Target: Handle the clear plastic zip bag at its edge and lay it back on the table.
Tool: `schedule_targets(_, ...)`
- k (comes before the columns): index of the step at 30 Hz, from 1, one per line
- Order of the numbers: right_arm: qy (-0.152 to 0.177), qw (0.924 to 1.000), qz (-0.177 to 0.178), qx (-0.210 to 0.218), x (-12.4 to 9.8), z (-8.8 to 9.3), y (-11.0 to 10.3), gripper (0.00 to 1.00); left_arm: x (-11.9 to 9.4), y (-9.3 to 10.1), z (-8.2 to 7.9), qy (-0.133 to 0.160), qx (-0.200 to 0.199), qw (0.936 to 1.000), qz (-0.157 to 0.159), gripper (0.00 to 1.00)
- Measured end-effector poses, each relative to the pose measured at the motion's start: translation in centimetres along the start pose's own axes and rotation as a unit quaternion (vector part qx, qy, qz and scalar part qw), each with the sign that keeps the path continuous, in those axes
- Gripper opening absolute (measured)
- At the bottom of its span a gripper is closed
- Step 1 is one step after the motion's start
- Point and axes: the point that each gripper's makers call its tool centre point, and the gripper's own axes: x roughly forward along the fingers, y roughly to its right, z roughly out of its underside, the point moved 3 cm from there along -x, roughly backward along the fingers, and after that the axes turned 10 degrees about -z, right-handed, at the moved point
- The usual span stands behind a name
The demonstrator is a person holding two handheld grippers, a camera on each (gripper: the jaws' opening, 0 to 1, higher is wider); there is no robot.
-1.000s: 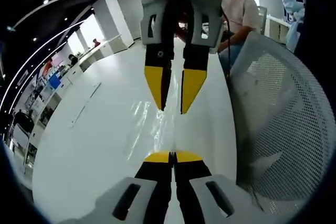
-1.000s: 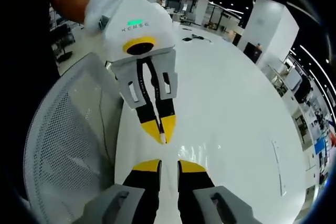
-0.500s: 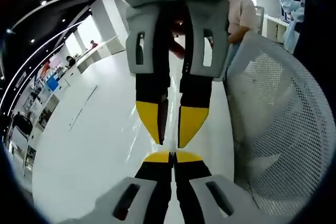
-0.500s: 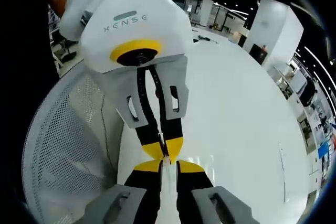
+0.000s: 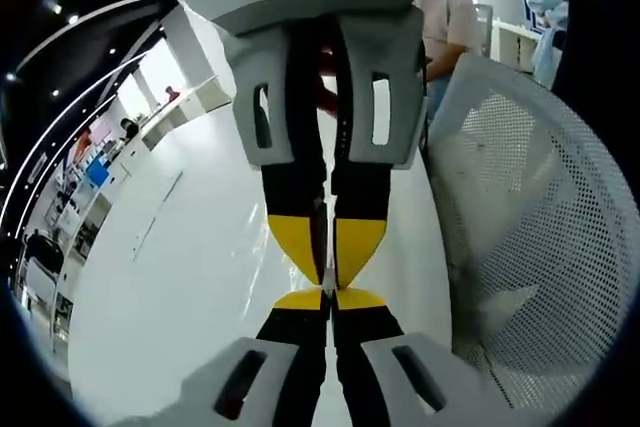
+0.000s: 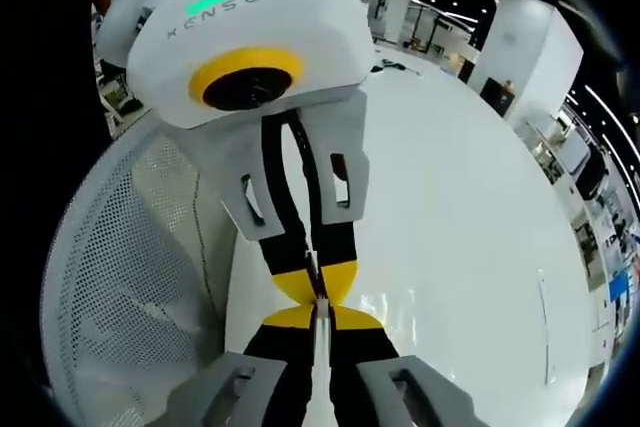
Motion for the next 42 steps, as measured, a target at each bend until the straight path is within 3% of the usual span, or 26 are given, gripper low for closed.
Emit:
schedule_targets(6, -0.008, 1.0000, 0.001, 0.004, 0.3, 0.2, -0.1, 0.00, 0.3, 0.1, 0.3, -0.005, -0.019, 0.9998, 0.005, 0.00)
schedule_targets(9, -0.012, 0.9995, -0.007, 0.028, 0.5, 0.4, -0.1, 0.00, 0.4, 0.3, 0.5, -0.007, -0.025, 0.9996, 0.011, 0.00)
schedule_targets(25, -0.031, 0.9980, -0.015, 0.053, 1.1, 1.5, -0.1, 0.00, 0.5, 0.7, 0.6, -0.007, -0.028, 0.9992, 0.026, 0.00)
schedule_targets(28, -0.031, 0.9978, -0.015, 0.057, 1.0, 1.5, 0.0, 0.00, 0.3, 0.6, 0.7, 0.002, -0.014, 0.9996, 0.025, 0.00)
schedule_targets(31, -0.029, 0.9976, -0.018, 0.060, 0.9, 1.5, 0.1, 0.00, 0.1, 0.6, 0.7, 0.007, -0.032, 0.9990, 0.031, 0.00)
schedule_targets(42, -0.039, 0.9971, -0.019, 0.062, 1.0, 1.4, 0.2, 0.00, -0.7, 0.4, 0.0, 0.040, 0.008, 0.9989, 0.022, 0.00)
